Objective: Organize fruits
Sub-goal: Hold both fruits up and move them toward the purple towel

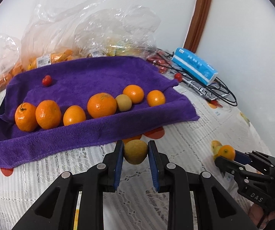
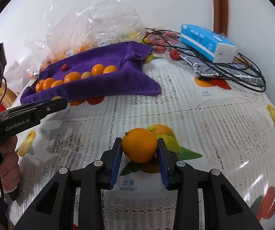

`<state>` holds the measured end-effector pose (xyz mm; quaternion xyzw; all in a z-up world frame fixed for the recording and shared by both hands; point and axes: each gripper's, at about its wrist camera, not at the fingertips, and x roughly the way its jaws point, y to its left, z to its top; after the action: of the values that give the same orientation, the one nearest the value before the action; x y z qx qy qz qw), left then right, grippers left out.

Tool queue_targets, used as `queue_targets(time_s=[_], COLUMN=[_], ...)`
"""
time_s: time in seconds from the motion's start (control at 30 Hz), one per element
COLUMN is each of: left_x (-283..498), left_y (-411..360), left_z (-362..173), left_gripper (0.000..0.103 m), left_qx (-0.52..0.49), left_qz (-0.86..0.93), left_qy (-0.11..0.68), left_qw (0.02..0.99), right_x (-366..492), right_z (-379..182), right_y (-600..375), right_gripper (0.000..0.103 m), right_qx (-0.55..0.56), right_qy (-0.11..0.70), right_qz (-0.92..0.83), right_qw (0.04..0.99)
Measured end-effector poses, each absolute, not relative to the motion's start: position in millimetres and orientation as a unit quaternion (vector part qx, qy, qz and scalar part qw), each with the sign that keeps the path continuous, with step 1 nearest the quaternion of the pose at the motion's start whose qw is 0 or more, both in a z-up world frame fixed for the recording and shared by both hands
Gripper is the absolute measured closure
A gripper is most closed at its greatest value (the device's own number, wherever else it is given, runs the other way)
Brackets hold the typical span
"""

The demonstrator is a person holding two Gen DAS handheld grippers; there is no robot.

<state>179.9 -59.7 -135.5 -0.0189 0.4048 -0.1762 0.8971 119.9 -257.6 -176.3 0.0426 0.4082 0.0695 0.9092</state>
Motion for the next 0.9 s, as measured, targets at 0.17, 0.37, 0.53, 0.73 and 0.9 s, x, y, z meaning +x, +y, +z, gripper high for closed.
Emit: queue_targets(time_s=[0.17, 0.37, 0.53, 0.73, 0.9], left_x=[175.7, 173.1, 170.3, 168.2, 165.1], left_y=[-54.3, -41.0, -33.3, -25.8, -12.5], left_z=[-127.5, -116.9, -107.9, -100.8, -90.7], left_gripper=[0.079, 0.079, 0.079, 0.079, 0.079], left_qx=[-0.029, -0.051, -0.061, -0.068, -0.067], left_qz=[-0.176, -0.164, -0.157, -0.148, -0.136], left_qy=[0.392, 0.378, 0.364, 0.355, 0.338], left_qw=[0.903, 0.91, 0.916, 0.921, 0.929], right_x=[121.4, 118.6, 119.3, 117.5, 116.1], right_z=[-177.1, -167.1, -154.3, -140.4, -125.7], right_y=[-257.4, -251.1, -246.4, -235.1, -222.9], right_gripper=[0.067, 0.067, 0.067, 0.067, 0.067], right_qx=[0.039, 0.038, 0.05, 0.045, 0.037], right_qy=[0.411, 0.397, 0.388, 0.375, 0.359], right_qz=[0.056, 0.056, 0.06, 0.062, 0.061], right_qw=[0.909, 0.915, 0.918, 0.924, 0.931])
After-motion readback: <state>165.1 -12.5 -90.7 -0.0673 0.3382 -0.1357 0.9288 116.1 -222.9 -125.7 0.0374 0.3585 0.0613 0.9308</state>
